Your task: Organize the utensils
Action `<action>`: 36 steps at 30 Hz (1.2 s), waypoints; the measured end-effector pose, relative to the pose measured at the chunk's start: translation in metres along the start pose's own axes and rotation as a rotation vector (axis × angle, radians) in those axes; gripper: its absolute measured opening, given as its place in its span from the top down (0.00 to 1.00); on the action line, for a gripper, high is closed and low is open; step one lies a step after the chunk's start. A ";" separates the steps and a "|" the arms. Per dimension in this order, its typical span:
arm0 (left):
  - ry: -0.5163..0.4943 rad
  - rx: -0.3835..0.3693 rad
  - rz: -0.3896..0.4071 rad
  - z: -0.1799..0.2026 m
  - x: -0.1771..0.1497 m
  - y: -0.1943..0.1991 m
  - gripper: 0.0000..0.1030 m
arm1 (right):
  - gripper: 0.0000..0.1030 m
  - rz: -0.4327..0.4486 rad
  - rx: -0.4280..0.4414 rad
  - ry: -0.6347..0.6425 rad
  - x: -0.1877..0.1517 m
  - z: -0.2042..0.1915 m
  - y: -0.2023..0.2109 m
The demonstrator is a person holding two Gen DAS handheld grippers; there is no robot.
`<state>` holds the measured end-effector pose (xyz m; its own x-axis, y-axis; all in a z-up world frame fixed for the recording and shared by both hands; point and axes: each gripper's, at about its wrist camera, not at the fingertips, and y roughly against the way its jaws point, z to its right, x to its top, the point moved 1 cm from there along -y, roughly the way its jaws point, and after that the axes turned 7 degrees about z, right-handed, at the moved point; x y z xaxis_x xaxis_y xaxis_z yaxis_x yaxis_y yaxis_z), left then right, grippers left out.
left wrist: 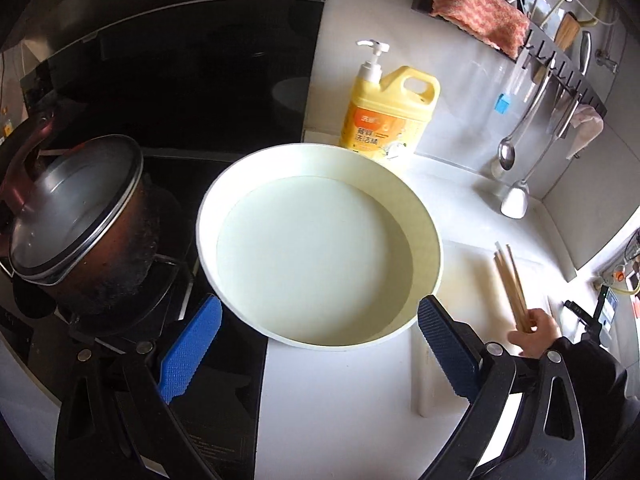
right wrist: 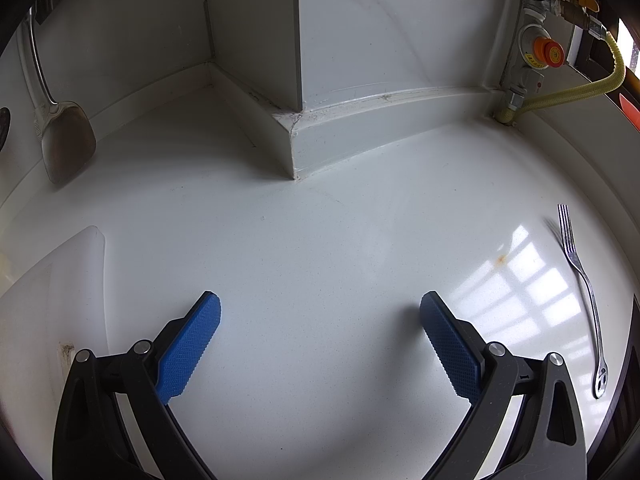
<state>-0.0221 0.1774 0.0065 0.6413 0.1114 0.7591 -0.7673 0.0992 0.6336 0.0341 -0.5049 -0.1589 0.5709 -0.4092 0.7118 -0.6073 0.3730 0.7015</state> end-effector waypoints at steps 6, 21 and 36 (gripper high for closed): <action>-0.088 -0.008 -0.005 0.021 -0.003 0.001 0.06 | 0.08 0.000 0.000 0.000 0.000 0.000 0.000; -0.133 -0.014 -0.042 0.041 -0.010 -0.017 0.06 | 0.08 0.000 0.000 0.000 0.000 0.000 0.000; -0.073 0.171 -0.047 0.123 -0.008 -0.024 0.06 | 0.08 0.000 0.001 0.000 0.000 0.000 0.000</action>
<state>-0.0099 0.0527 0.0035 0.6791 0.0379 0.7331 -0.7302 -0.0672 0.6799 0.0341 -0.5048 -0.1590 0.5710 -0.4095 0.7115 -0.6074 0.3723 0.7018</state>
